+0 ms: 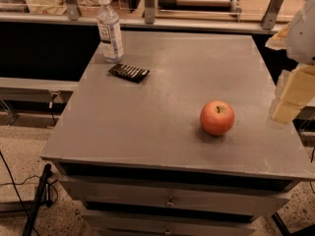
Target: Move apple near blue plastic bottle
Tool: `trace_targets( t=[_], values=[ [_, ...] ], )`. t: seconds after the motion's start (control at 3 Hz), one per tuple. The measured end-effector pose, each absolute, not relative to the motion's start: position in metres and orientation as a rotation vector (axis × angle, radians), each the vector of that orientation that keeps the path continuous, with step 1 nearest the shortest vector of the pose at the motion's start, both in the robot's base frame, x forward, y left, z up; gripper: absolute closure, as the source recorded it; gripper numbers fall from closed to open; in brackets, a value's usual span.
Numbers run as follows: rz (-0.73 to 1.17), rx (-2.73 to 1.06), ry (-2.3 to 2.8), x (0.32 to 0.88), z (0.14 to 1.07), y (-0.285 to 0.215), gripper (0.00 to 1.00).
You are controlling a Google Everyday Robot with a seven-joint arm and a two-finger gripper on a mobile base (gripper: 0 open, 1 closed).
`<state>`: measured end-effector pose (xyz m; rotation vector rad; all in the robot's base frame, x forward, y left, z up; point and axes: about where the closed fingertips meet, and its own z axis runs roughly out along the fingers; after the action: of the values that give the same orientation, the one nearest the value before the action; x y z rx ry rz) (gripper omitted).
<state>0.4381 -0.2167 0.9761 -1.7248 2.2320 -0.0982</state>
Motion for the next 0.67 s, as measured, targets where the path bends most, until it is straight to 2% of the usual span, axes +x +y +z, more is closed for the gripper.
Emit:
trace_targets(
  t=[0.67],
  values=[
    [-0.084,-1.744,2.218,0.4412,0.9697,-0.2083,0.00]
  ],
)
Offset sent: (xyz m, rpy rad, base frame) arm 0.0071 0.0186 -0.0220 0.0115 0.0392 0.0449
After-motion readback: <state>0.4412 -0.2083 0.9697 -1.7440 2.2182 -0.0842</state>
